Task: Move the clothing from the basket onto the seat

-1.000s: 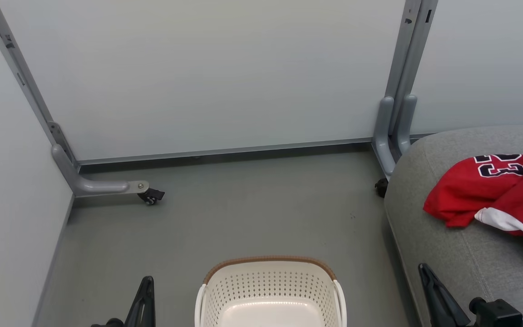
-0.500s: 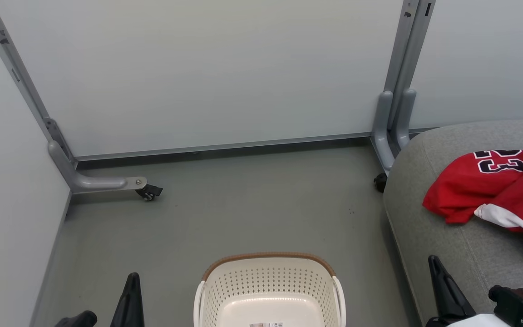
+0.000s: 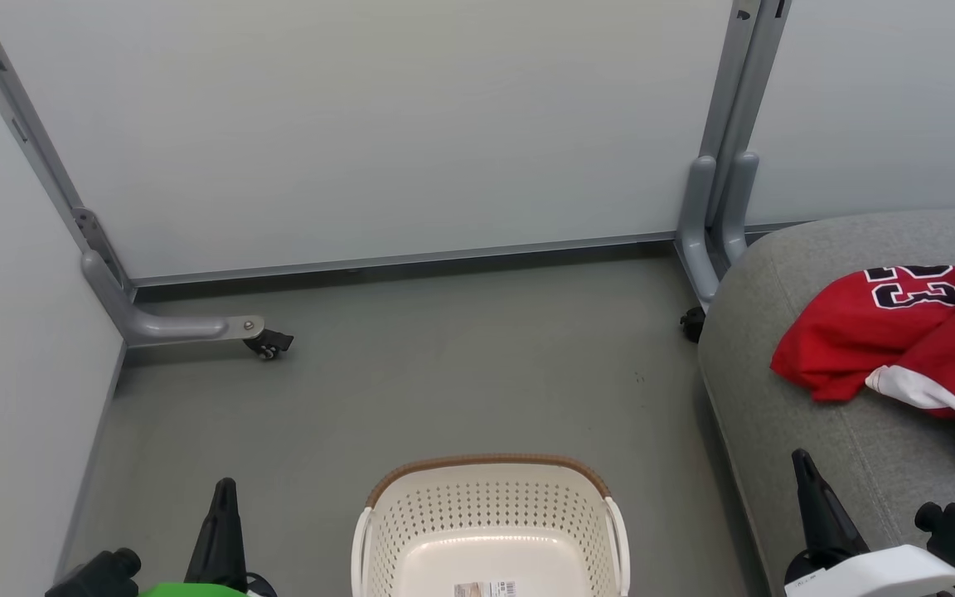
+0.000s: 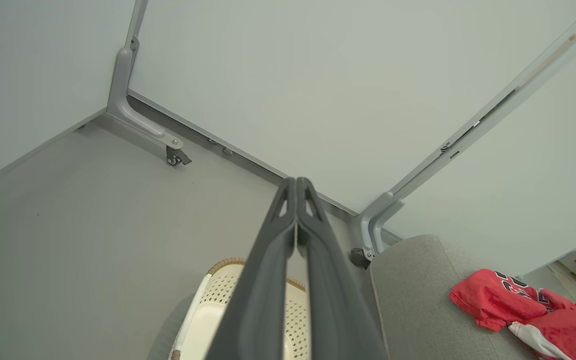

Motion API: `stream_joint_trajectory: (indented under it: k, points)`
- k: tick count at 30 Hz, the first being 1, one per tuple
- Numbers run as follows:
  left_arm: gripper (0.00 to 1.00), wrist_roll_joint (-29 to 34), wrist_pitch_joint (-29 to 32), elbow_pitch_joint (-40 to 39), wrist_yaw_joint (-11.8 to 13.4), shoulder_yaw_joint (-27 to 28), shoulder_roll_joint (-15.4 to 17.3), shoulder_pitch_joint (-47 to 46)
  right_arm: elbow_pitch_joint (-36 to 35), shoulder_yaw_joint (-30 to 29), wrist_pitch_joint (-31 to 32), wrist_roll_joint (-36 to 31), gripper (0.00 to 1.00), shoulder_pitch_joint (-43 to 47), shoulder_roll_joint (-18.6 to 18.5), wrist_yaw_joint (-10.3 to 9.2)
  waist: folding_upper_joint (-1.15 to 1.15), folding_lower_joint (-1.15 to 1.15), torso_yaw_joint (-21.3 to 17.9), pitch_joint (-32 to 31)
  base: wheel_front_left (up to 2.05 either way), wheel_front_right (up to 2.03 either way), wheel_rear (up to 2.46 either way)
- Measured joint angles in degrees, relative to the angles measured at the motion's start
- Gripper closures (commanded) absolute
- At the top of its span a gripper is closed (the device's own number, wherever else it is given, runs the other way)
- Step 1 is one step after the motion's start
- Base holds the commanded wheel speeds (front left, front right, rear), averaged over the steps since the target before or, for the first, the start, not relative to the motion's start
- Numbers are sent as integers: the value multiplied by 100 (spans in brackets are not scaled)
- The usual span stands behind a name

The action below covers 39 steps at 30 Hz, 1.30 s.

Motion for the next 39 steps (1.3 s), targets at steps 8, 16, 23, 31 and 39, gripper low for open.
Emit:
stream_joint_trajectory:
  k: [8, 16, 23, 31, 39]
  points:
    - [100, -653, 153, 51, -51, 88, 21, -139, 93, -45, 141, 665, 100, -153, -16, -1, 0, 0, -16, 51, 0, 0, 0]
    - [100, -1257, 298, 97, -102, 183, 32, -290, 175, -94, 289, 1277, 100, -303, -42, -1, 0, 0, -32, 102, 0, 0, 0]
    - [100, -1733, 415, 145, -144, 258, 41, -396, 243, -140, 410, 1763, 100, -419, -49, -1, 0, 0, -47, 146, 0, 0, 0]
    - [100, -2248, 554, 194, -189, 344, 45, -518, 313, -186, 536, 2272, 100, -543, -54, -1, 0, 0, -63, 196, 0, 0, 0]
    - [100, -2762, 686, 238, -226, 439, 46, -657, 389, -241, 668, 2806, 100, -669, -59, -1, 0, 0, -81, 254, 0, 0, 0]
